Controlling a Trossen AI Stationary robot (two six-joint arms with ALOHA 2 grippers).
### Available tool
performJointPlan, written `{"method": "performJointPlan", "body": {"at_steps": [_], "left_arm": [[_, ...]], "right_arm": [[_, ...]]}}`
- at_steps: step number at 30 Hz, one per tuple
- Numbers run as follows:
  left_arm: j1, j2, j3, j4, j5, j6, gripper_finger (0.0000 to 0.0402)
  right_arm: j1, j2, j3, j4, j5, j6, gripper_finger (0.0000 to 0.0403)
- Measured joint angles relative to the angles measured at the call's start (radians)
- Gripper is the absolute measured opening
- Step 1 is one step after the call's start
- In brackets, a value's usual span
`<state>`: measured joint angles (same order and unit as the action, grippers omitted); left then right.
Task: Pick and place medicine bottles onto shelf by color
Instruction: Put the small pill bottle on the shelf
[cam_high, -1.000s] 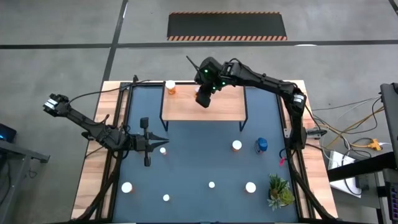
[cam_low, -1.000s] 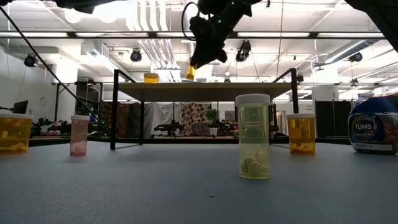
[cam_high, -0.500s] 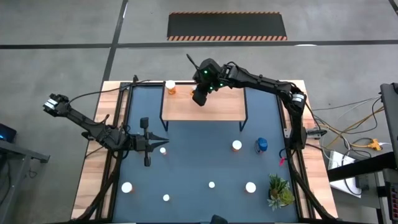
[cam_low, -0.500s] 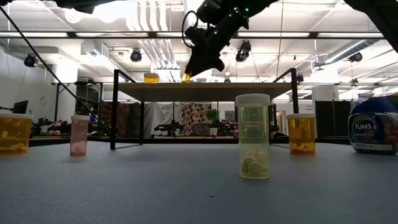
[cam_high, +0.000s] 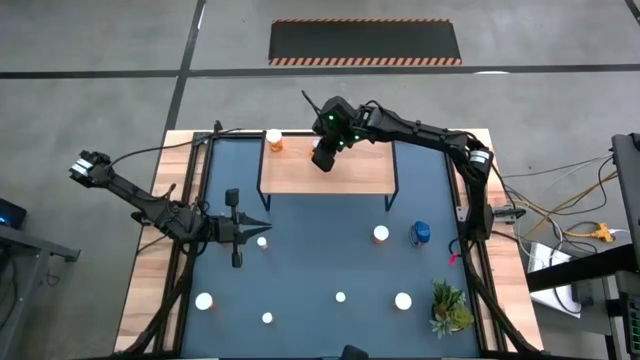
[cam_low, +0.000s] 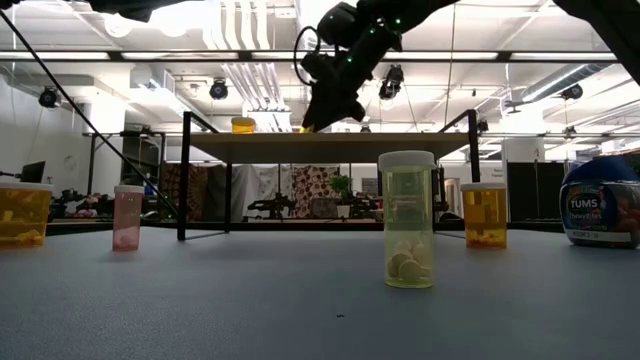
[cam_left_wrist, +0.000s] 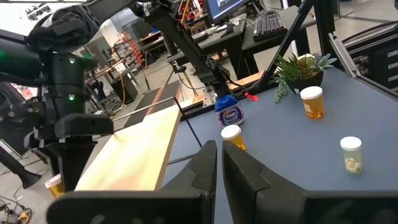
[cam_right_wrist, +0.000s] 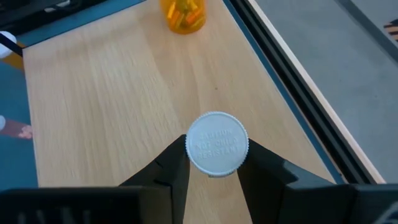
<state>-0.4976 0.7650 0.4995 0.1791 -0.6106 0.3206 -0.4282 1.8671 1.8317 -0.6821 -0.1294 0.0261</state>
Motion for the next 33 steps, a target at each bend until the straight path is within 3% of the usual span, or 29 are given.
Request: {"method": "performJointPlan", "body": {"at_steps": [8,19,25,33], "left_arm": [[0.000,0.000,0.000,0.000,0.000,0.000,0.0008],[0.000,0.000,0.000,0.000,0.000,0.000,0.0008],[0.000,0.000,0.000,-0.001,0.000,0.000,0.0008],[0.000,0.000,0.000,-0.001,0.000,0.000,0.0008]], "right_arm": [[0.000,0.000,0.004,0.010,0.000,0.000,0.0164],[0.000,-0.008,0.116,-0.124,0.000,-0.009,0.0165],[0.000,-0.008,0.150,-0.252,0.000,-0.056,0.0139],[0.000,-0.007,0.114,-0.261,0.061,-0.074,0.0059]]}}
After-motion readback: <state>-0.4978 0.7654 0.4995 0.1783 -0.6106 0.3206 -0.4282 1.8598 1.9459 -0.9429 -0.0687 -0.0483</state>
